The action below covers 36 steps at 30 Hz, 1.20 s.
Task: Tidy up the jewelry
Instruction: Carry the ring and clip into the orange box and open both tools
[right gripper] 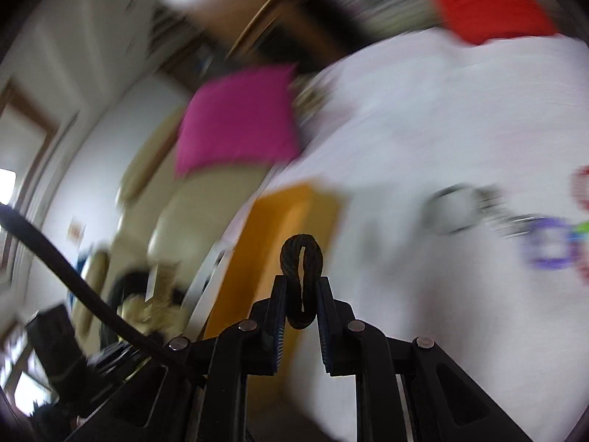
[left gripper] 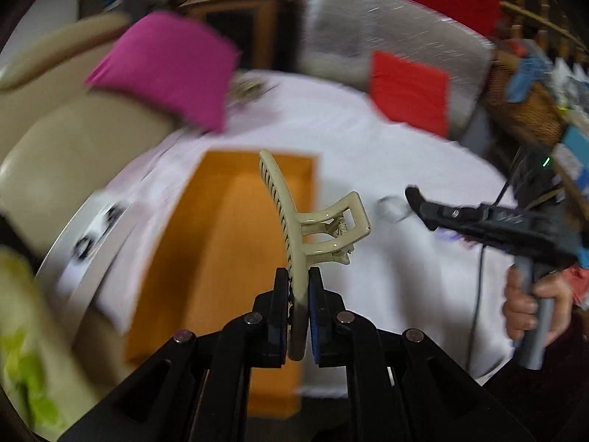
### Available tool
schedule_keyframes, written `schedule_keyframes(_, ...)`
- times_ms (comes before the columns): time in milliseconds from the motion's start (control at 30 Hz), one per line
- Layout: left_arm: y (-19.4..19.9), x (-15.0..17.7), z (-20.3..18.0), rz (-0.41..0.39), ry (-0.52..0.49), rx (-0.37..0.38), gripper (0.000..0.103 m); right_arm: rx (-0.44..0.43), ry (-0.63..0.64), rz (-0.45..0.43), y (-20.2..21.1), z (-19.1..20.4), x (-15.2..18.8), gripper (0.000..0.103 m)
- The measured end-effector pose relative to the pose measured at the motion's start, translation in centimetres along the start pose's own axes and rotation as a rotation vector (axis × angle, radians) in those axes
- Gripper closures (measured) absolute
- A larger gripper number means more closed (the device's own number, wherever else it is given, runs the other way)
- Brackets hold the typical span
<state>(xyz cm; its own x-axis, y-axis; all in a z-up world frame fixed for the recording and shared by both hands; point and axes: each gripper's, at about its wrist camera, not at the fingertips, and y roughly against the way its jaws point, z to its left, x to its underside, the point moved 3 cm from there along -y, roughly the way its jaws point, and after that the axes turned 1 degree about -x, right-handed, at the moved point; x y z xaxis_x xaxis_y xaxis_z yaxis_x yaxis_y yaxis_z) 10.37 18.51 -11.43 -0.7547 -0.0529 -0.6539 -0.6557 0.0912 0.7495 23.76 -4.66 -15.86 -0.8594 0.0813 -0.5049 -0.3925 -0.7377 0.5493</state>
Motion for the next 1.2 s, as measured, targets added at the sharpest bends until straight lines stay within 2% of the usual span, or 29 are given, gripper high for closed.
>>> schedule_keyframes(100,-1.2,2.4,4.6,0.092,0.088,-0.022,0.093,-0.029,0.051,0.136,-5.6,5.6,1.6,0.086)
schedule_keyframes(267,-4.5,4.4,8.3,0.191,0.165,-0.02,0.093,0.062,0.112,0.311,-13.7,11.1,2.7,0.086)
schedule_keyframes(467,-8.3,4.9,10.4,0.28,0.232,-0.02,0.093,0.233,0.139,0.468,-20.8,10.8,3.8,0.083)
schedule_keyframes(600,-9.9,5.1,11.1,0.316,0.255,-0.052,0.093,0.307,0.12,0.522,-22.8,9.3,4.8,0.081)
schedule_keyframes(700,-10.9,5.2,11.5,0.332,0.266,-0.073,0.091,0.32,0.066,0.538,-23.1,7.2,4.7,0.064)
schedule_keyframes(767,-11.5,5.3,11.7,0.354,0.269,-0.085,0.088,0.286,0.045,0.538,-23.1,7.0,4.3,0.064)
schedule_keyframes(800,-11.6,5.4,11.6,0.357,0.271,-0.08,0.084,0.28,0.046,0.529,-22.9,7.1,4.0,0.06)
schedule_keyframes(900,-11.1,5.2,11.6,0.347,0.282,-0.067,0.07,0.252,0.078,0.463,-21.5,8.8,2.6,0.041)
schedule_keyframes(933,-10.8,4.9,11.6,0.33,0.282,-0.071,0.067,0.247,0.088,0.431,-21.0,9.4,2.0,0.039)
schedule_keyframes(1100,-7.6,3.6,10.5,0.243,0.254,-0.095,0.062,0.196,0.133,0.262,-15.2,10.0,-0.2,0.039)
schedule_keyframes(1200,-6.4,3.2,9.6,0.207,0.226,-0.107,0.062,0.191,0.119,0.164,-11.0,8.2,-0.7,0.039)
